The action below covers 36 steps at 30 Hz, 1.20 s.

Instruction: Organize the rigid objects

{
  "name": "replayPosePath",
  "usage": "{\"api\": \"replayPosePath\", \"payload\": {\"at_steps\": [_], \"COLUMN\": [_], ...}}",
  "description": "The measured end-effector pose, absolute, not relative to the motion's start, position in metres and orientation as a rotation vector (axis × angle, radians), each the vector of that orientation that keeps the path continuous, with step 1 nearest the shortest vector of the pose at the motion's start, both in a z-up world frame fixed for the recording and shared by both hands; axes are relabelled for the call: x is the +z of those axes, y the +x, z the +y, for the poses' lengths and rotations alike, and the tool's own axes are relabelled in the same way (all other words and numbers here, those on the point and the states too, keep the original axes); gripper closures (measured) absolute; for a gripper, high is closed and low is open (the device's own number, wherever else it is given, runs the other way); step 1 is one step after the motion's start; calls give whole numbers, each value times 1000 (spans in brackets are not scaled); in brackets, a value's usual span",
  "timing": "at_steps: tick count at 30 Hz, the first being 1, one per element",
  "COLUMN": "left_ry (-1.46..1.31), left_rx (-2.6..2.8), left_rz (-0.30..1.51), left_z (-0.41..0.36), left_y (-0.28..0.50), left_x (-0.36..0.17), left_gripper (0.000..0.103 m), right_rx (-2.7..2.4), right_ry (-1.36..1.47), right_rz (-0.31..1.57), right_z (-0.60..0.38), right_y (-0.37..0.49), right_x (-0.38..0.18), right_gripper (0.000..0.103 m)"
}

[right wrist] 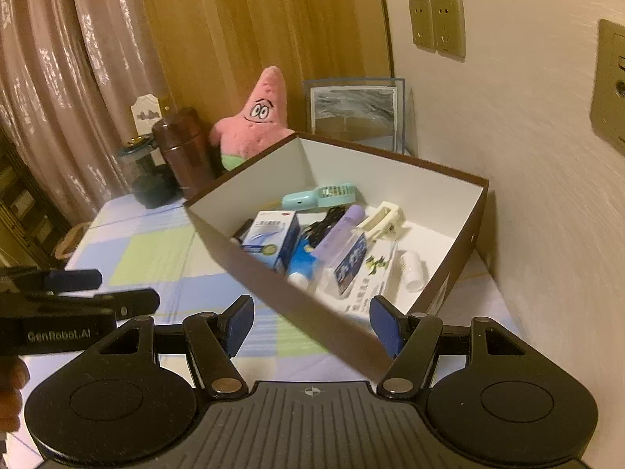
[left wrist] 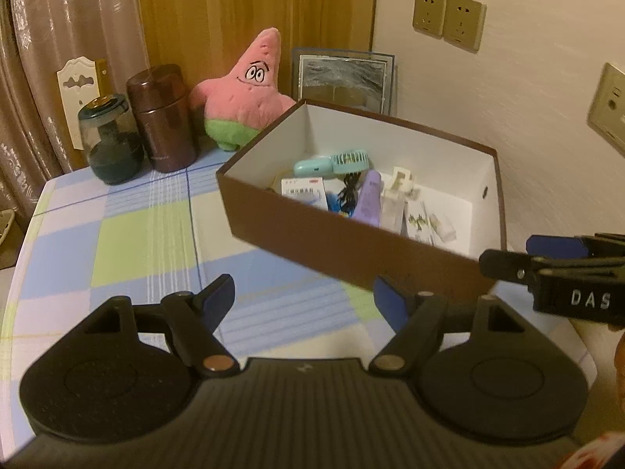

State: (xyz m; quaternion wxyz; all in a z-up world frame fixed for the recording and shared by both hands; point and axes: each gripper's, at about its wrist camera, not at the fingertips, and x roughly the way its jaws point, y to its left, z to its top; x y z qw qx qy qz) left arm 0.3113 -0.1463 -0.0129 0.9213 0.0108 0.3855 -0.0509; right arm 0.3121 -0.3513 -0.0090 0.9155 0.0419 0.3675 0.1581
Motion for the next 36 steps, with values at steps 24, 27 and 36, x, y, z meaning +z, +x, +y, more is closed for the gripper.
{"api": "replayPosePath", "payload": {"at_steps": [24,27,36], "left_ry": [1,-9,-37], "left_rx": [-64,-48,-6], "left_rz": [803,802,821], "left_z": [-53,-46,-28], "left_y": [129,108,57], "left_x": [-3,-2,-6], "left_gripper": [27,27,27], "right_rx": [394,414,451], "right_ry": [76,65,41], "right_rz": [811,812,837], "right_z": [-263,-255,-234], "right_y": [145,128,85], "right_x": [-6,-5,-12], "right_gripper": [37,37,37]}}
